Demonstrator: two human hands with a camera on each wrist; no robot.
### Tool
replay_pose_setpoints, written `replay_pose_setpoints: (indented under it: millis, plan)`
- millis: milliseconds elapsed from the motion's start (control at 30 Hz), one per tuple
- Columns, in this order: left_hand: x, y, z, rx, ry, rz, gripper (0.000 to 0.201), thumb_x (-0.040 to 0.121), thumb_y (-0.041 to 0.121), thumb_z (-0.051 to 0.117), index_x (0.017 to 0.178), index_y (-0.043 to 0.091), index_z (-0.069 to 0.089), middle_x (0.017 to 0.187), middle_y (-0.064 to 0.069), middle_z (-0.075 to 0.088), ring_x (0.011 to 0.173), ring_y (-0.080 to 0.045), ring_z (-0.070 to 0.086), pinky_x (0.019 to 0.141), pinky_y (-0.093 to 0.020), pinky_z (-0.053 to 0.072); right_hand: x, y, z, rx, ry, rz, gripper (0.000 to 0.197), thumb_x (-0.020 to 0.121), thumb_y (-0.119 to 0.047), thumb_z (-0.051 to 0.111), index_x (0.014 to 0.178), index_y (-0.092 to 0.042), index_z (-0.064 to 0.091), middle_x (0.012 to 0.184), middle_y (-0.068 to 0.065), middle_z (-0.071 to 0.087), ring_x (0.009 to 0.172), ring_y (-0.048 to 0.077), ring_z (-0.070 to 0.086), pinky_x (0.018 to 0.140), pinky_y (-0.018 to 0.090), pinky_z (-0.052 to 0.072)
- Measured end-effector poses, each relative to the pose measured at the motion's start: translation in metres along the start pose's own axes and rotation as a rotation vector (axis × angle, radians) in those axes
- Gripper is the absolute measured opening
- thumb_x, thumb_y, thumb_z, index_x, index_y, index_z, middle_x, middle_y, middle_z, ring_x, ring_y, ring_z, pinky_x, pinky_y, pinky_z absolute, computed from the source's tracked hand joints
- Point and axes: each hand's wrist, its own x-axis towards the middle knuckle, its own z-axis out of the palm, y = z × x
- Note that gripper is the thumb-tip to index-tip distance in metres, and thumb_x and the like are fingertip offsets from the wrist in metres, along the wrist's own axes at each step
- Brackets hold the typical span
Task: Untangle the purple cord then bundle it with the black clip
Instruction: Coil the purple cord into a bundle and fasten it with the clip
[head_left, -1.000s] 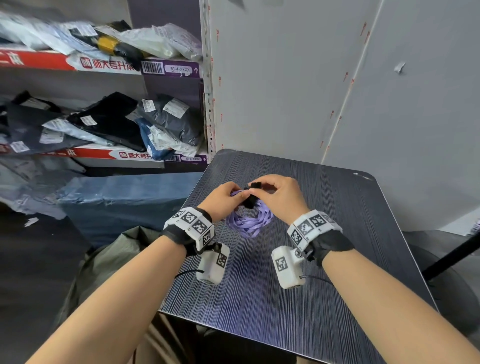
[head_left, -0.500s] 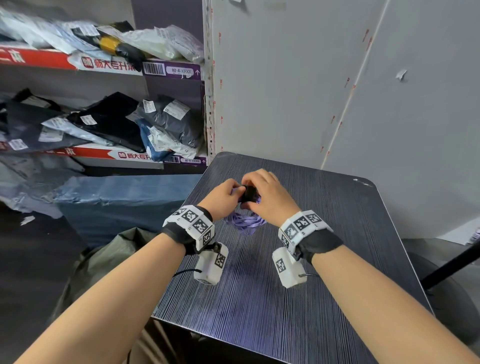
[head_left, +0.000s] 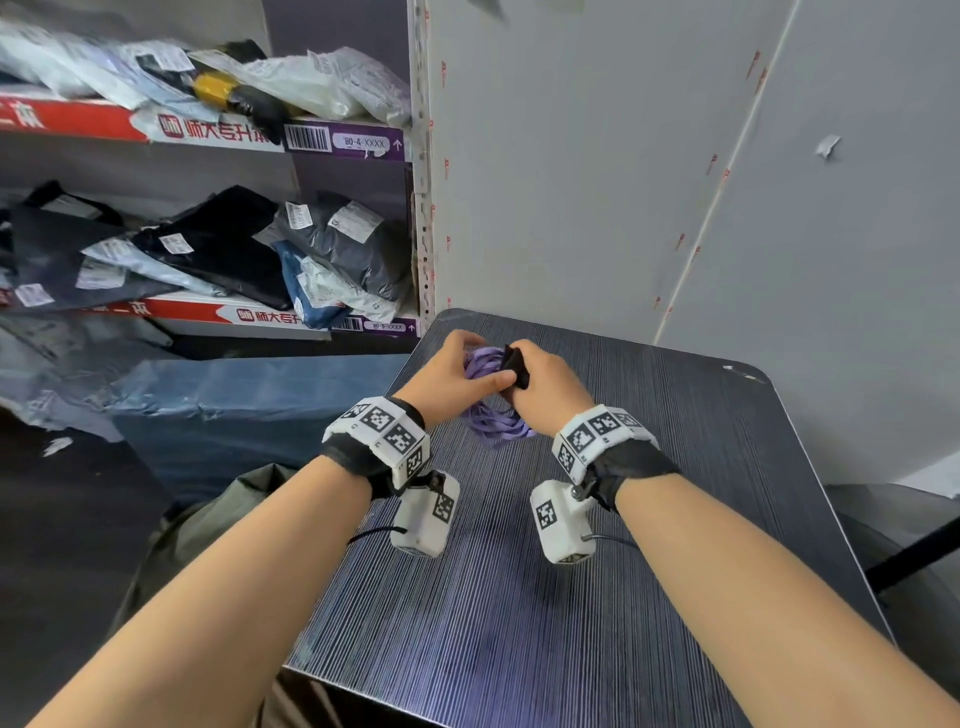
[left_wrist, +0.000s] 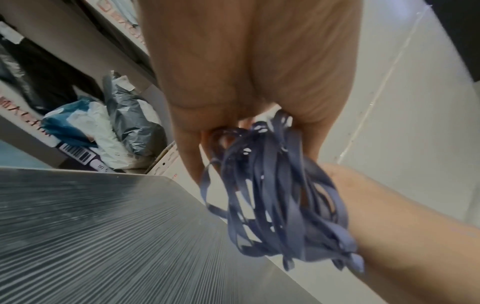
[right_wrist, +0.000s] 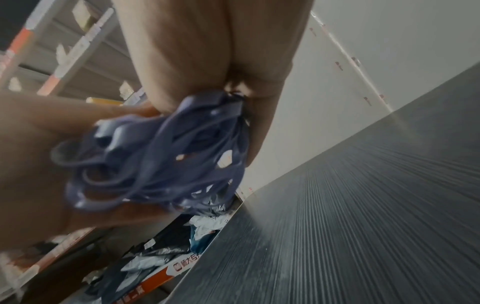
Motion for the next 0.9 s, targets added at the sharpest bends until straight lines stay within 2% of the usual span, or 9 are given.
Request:
replay_pose_setpoints:
  millis: [100, 133, 233, 367, 467, 567, 667, 767, 900]
  plan:
    - [0.014, -0.005, -0.005, -0.174, -0.035, -0.108, 0.083, 0.077, 0.029, 0.076, 0.141, 0.015, 0.024, 0.123, -0.01, 0.056, 0.105, -0.019, 0.06, 0.09, -0.03, 0.049, 0.016, 0.007, 0.004, 0.097, 0.015, 0.109, 0.038, 0.09, -0.014, 0.054, 0.126, -0.012, 0.044, 0.116, 0.012, 0.059, 0.101, 0.031, 0.058, 0.082, 0.037, 0.048]
    - [0.023, -0.008, -0.006, -0.248, -0.04, -0.143, 0.085, 0.075, 0.027, 0.077, 0.141, 0.018, 0.023, 0.124, -0.012, 0.055, 0.103, -0.019, 0.06, 0.087, -0.031, 0.051, 0.024, 0.011, 0.006, 0.134, 0.023, 0.138, 0.037, 0.091, -0.014, 0.054, 0.126, -0.011, 0.043, 0.117, 0.012, 0.058, 0.102, 0.03, 0.058, 0.082, 0.036, 0.047]
    - [0.039, -0.009, -0.007, -0.445, -0.077, -0.217, 0.077, 0.079, 0.016, 0.074, 0.139, 0.021, 0.026, 0.118, -0.01, 0.056, 0.093, -0.017, 0.063, 0.074, -0.029, 0.053, 0.045, 0.021, 0.014, 0.232, 0.061, 0.189, 0.033, 0.091, -0.012, 0.052, 0.123, -0.006, 0.044, 0.117, 0.014, 0.058, 0.105, 0.031, 0.056, 0.083, 0.034, 0.044]
    - [0.072, -0.021, -0.005, -0.446, -0.083, -0.22, 0.057, 0.087, 0.009, 0.064, 0.135, 0.01, 0.033, 0.114, -0.008, 0.059, 0.094, -0.021, 0.065, 0.077, -0.034, 0.058, 0.079, 0.035, 0.025, 0.289, 0.035, 0.236, 0.034, 0.091, -0.019, 0.057, 0.12, -0.006, 0.046, 0.114, 0.014, 0.059, 0.101, 0.028, 0.056, 0.079, 0.026, 0.039]
    - [0.097, -0.029, -0.007, -0.364, -0.06, -0.206, 0.044, 0.09, 0.003, 0.053, 0.131, 0.007, 0.036, 0.094, -0.004, 0.058, 0.078, -0.015, 0.063, 0.069, -0.028, 0.057, 0.103, 0.043, 0.031, 0.321, 0.01, 0.238, 0.043, 0.088, -0.027, 0.063, 0.122, -0.008, 0.046, 0.11, 0.009, 0.058, 0.092, 0.02, 0.053, 0.076, 0.024, 0.038]
    - [0.126, -0.042, -0.01, -0.164, -0.029, -0.184, 0.038, 0.091, 0.006, 0.05, 0.127, 0.006, 0.039, 0.086, -0.003, 0.056, 0.073, -0.016, 0.059, 0.071, -0.032, 0.054, 0.131, 0.054, 0.041, 0.328, -0.014, 0.261, 0.044, 0.086, -0.028, 0.066, 0.121, -0.008, 0.048, 0.11, 0.008, 0.058, 0.091, 0.017, 0.051, 0.076, 0.023, 0.036]
    - [0.148, -0.055, -0.013, 0.036, -0.014, -0.159, 0.034, 0.09, 0.009, 0.049, 0.123, 0.003, 0.043, 0.091, -0.011, 0.056, 0.077, -0.025, 0.056, 0.071, -0.038, 0.052, 0.153, 0.062, 0.051, 0.303, -0.028, 0.283, 0.04, 0.084, -0.026, 0.067, 0.116, -0.008, 0.052, 0.109, 0.008, 0.06, 0.093, 0.02, 0.054, 0.077, 0.024, 0.037]
    - [0.167, -0.07, -0.01, 0.152, 0.001, -0.172, 0.03, 0.09, 0.009, 0.049, 0.119, 0.003, 0.043, 0.092, -0.014, 0.055, 0.08, -0.027, 0.055, 0.065, -0.033, 0.045, 0.171, 0.068, 0.061, 0.265, -0.049, 0.328, 0.04, 0.082, -0.025, 0.068, 0.114, -0.007, 0.054, 0.11, 0.012, 0.061, 0.098, 0.025, 0.058, 0.076, 0.025, 0.038]
    - [0.188, -0.086, 0.0, 0.264, 0.007, -0.21, 0.036, 0.09, 0.009, 0.048, 0.124, 0.001, 0.04, 0.109, -0.021, 0.059, 0.099, -0.035, 0.058, 0.082, -0.036, 0.044, 0.187, 0.076, 0.072, 0.154, -0.063, 0.379, 0.039, 0.085, -0.024, 0.063, 0.118, -0.007, 0.051, 0.114, 0.012, 0.059, 0.101, 0.027, 0.057, 0.074, 0.025, 0.037]
